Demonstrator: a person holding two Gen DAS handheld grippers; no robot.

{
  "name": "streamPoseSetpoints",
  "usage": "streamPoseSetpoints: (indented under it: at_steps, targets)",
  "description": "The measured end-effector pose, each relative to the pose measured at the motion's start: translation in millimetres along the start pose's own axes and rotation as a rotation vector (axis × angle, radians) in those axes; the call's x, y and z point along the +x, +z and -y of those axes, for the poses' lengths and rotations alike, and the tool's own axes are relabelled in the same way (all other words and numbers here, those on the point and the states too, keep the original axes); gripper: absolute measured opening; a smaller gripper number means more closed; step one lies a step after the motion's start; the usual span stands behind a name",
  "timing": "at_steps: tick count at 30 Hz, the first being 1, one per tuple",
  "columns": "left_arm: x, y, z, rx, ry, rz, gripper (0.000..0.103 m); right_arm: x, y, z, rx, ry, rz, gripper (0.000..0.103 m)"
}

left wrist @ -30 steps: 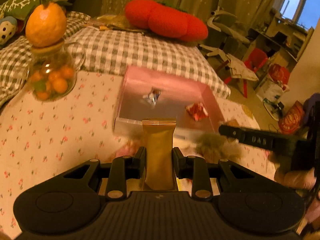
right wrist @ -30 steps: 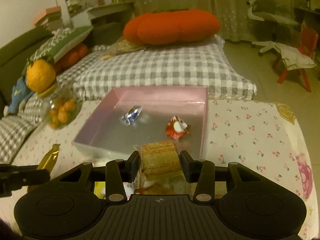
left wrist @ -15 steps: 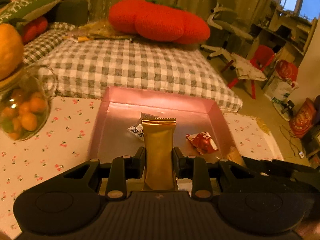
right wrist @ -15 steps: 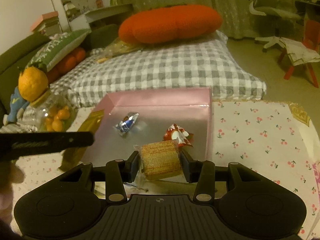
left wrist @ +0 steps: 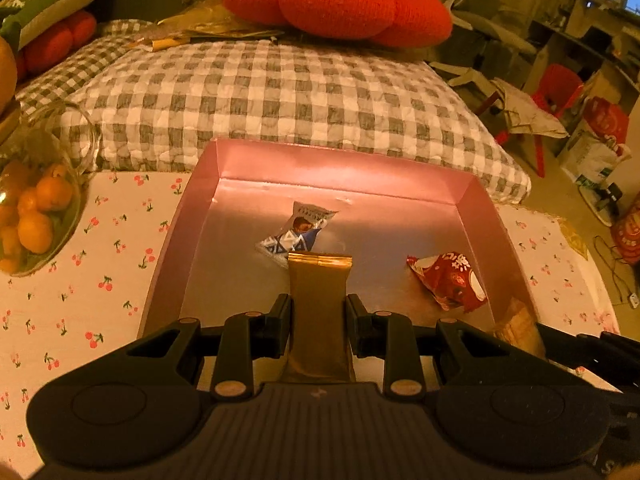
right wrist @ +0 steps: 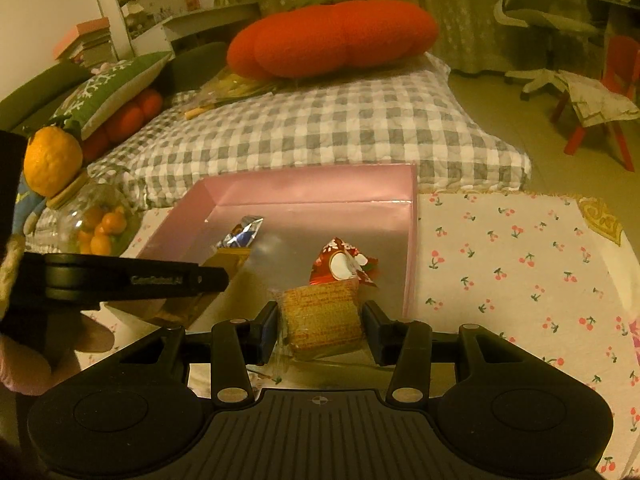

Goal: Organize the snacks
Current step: 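Lower the gold bar and biscuit packet into the pink box and open both tools, then withdraw both tools from the box toward the remaining snacks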

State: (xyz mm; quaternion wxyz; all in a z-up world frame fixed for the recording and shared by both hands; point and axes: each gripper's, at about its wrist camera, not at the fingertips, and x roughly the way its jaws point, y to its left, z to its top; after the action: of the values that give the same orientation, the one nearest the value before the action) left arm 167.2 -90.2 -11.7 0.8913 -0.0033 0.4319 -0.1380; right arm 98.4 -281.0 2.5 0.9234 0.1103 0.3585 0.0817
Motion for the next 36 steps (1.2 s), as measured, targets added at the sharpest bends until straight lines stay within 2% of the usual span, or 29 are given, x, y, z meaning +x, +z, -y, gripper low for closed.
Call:
streamPoseSetpoints:
  at_steps: [2,3,4,5,7,10,13,16,22,32,36]
  targets:
    - [0,2,1,0.007,0.002,0.013,0.029,-1,0,0,-0.003,-0.001,0.002,0.047]
    - [-1,2,2,0.01,0.005,0.021,0.03,-1,0,0,-0.003,0.0,0.001,0.052]
    - [-2,3,2,0.014,0.008,0.027,0.037,-3,0,0,-0.002,0.003,0.005,0.06]
    - [-4,2,3,0.02,0.01,0.034,0.045,-4,-1,-1,0.0,0.008,0.012,0.062]
    - [-5,3,5,0.035,0.017,0.046,0.055,-8,0,-1,0.0,0.021,0.023,0.072]
    - [-8,3,6,0.053,0.026,0.055,0.068,-14,1,-2,0.002,0.023,0.037,0.081]
    - [-13,2,3,0.06,0.034,0.062,0.071,-20,2,-3,0.003,0.015,0.042,0.084]
    - [-22,-2,-1,0.065,0.035,0.068,0.079,-25,2,-4,-0.001,-0.004,0.043,0.087]
    - [-41,-12,-9,0.08,0.035,0.082,0.089,-36,-1,-3,0.017,-0.038,0.04,0.088]
    - [-73,-39,-27,0.093,0.036,0.086,0.096,-62,-13,-8,0.01,-0.062,0.032,0.089]
    - [-84,-51,-36,0.075,0.028,0.075,0.097,-71,-18,-12,0.007,-0.072,0.038,0.092]
